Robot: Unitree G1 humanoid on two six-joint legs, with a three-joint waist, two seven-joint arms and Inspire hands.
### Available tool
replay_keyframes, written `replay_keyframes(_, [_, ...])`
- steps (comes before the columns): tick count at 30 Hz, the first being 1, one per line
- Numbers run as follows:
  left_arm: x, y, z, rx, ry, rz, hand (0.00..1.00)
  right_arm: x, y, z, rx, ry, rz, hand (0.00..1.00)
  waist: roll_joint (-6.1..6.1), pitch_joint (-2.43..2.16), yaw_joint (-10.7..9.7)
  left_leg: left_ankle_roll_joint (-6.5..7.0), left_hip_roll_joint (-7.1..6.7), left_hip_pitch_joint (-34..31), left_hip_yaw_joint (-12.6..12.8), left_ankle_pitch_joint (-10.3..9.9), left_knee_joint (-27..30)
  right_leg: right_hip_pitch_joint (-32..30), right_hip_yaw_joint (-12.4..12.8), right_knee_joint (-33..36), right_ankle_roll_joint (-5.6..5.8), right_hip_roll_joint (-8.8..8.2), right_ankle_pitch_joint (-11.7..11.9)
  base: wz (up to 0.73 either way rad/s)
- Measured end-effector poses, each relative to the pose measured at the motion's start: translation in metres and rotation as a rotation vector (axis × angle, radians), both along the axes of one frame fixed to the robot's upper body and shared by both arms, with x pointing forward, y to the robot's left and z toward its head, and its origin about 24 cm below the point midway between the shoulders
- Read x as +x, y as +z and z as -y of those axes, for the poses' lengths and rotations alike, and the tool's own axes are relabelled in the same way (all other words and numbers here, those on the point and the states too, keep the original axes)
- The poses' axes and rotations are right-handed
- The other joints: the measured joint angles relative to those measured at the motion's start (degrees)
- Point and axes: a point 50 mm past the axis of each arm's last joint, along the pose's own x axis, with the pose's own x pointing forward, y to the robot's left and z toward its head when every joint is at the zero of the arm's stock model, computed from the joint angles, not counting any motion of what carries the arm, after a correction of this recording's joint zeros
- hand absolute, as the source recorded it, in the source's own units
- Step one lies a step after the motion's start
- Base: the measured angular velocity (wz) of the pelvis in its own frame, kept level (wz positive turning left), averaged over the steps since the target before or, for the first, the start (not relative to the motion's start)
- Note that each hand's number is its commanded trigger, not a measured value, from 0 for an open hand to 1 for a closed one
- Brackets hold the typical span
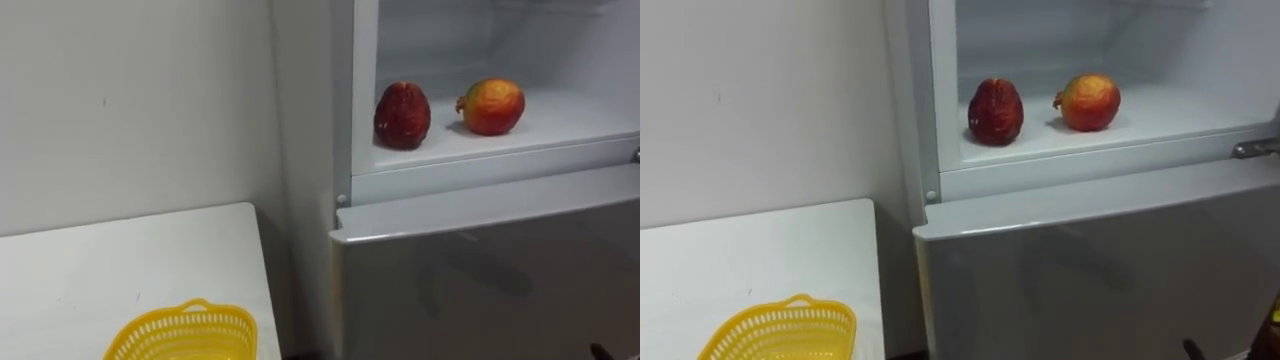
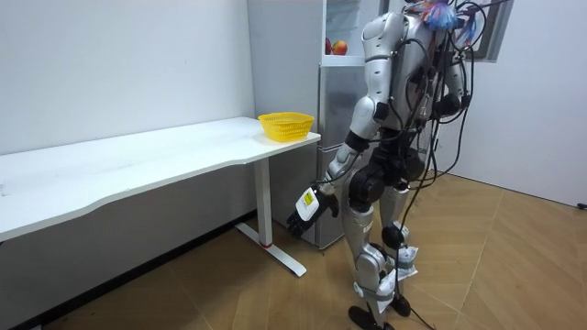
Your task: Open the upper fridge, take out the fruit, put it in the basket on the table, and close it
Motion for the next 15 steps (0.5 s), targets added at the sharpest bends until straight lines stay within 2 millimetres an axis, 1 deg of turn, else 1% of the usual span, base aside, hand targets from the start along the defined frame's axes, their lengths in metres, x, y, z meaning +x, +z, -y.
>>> replay_keyframes(2, [0.003, 0.000, 0.002, -0.008, -0.032, 0.007, 0.00, 0.003, 0.012, -0.002, -0.003, 0.005, 0.064, 0.00, 0.14, 0.01, -0.10, 0.01, 0.01, -0.08, 0.03, 0.00, -0.01, -0.14, 0.04, 0.01, 0.00, 0.04, 0.09, 0.00])
replay_keyframes(3, [0.000, -0.001, 0.004, -0.015, -0.043, 0.000, 0.00, 0.006, 0.023, -0.003, -0.010, 0.012, 0.116, 0.00, 0.34, 0.03, -0.62, 0.01, 0.02, -0.17, 0.00, 0.00, -0.02, -0.19, 0.03, 0.01, -0.01, 0.05, 0.11, 0.00])
replay_keyframes(4, [-0.003, -0.002, 0.004, -0.016, -0.044, -0.014, 0.00, 0.007, 0.028, -0.004, -0.013, 0.016, 0.143, 0.00, 0.25, 0.05, -0.74, 0.01, 0.03, -0.18, -0.01, 0.00, -0.02, -0.19, 0.04, 0.03, -0.02, 0.07, 0.11, 0.00])
replay_keyframes(6, [-0.010, -0.005, 0.004, -0.015, -0.062, -0.060, 0.00, 0.014, 0.049, -0.008, -0.022, 0.019, 0.265, 0.00, 0.50, 0.03, -1.15, 0.00, 0.10, -0.01, 0.02, 0.00, 0.10, -0.06, 0.10, 0.12, -0.08, 0.18, 0.15, 0.00])
replay_keyframes(7, [-0.011, -0.005, 0.003, -0.014, -0.078, -0.070, 0.00, 0.016, 0.059, -0.009, -0.031, 0.023, 0.319, 0.00, 0.53, 0.03, -1.12, -0.02, 0.14, -0.01, 0.02, 0.01, 0.21, -0.03, 0.08, 0.12, -0.14, 0.21, 0.18, 0.00])
replay_keyframes(10, [-0.014, -0.004, -0.001, -0.024, -0.109, -0.088, 0.00, 0.018, 0.078, -0.011, -0.057, 0.034, 0.415, 0.00, 0.55, 0.04, -1.00, -0.03, 0.16, -0.03, -0.03, 0.01, 0.26, -0.05, -0.10, 0.20, -0.18, 0.18, 0.21, 0.00])
replay_keyframes(13, [-0.020, -0.004, -0.002, -0.031, -0.115, -0.113, 0.00, 0.016, 0.088, -0.011, -0.088, 0.027, 0.472, 0.00, 0.46, 0.06, -0.72, -0.02, 0.14, 0.01, -0.07, 0.01, 0.27, -0.08, -0.29, 0.47, -0.18, 0.11, 0.21, 0.00])
replay_keyframes(15, [-0.021, -0.005, -0.002, -0.033, -0.115, -0.126, 0.00, 0.017, 0.093, -0.011, -0.130, 0.015, 0.497, 0.00, 0.29, 0.06, -0.65, -0.02, 0.15, 0.00, -0.11, 0.00, 0.21, -0.24, -0.41, 0.81, -0.18, 0.09, 0.21, 0.00])
